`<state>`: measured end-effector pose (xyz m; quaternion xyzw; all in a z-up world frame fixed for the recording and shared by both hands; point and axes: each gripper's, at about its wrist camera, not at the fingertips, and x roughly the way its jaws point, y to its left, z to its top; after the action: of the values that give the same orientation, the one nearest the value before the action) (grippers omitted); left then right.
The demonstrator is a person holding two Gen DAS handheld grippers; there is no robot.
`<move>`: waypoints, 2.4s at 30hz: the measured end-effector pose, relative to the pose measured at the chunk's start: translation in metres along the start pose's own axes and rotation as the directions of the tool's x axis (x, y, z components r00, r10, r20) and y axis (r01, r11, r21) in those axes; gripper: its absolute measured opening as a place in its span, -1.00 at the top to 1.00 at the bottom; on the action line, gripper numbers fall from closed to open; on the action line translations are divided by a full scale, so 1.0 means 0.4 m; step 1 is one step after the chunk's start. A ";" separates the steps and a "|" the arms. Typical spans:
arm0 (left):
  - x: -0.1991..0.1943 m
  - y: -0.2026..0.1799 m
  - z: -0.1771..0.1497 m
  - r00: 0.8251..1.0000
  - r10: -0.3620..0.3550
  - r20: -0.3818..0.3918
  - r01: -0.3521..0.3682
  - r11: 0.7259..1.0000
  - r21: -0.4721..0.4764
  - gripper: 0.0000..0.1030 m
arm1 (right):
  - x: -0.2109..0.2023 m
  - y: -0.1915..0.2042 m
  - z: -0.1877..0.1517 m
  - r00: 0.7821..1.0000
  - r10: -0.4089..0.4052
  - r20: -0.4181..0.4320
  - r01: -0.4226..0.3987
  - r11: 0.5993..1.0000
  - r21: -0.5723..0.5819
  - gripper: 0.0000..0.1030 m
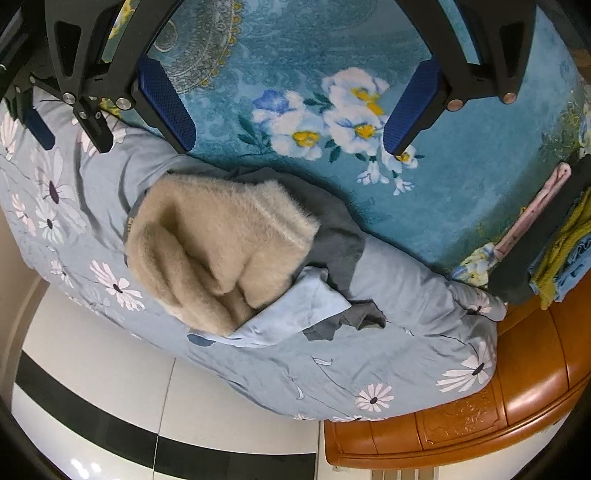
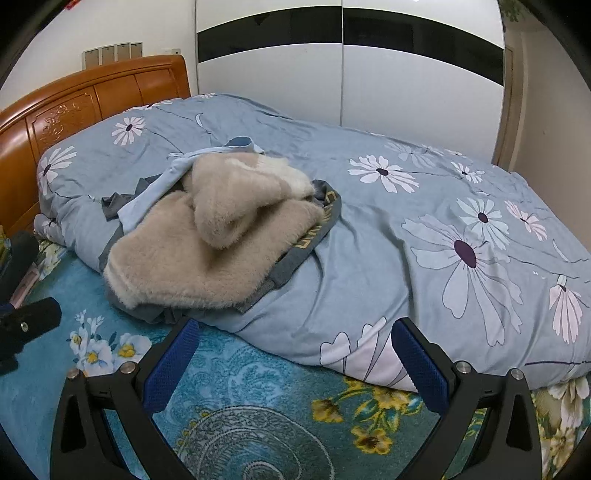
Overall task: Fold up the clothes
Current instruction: 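Move both grippers toward the beige sweater on the bed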
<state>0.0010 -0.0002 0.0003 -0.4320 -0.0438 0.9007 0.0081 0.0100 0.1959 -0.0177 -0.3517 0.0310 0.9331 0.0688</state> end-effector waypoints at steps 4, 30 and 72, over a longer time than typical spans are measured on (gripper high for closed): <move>-0.011 0.002 -0.007 1.000 -0.021 0.004 0.021 1.000 -0.011 -1.00 | -0.007 0.006 0.005 1.000 0.019 0.002 -0.019 1.000 -0.007 -1.00; -0.016 0.011 -0.049 0.997 -0.004 -0.072 0.004 1.000 0.007 -1.00 | 0.000 0.045 -0.013 0.993 0.081 -0.080 -0.085 0.996 -0.040 -1.00; 0.022 0.077 -0.053 0.999 -0.028 -0.045 0.024 0.994 -0.105 -1.00 | 0.077 0.059 0.043 0.991 0.099 -0.091 -0.107 0.990 -0.093 -1.00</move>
<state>0.0126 -0.0289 -0.0224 -0.4521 -0.0963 0.8868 -0.0017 -0.0276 0.1776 -0.0249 -0.3922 0.0065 0.9198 0.0017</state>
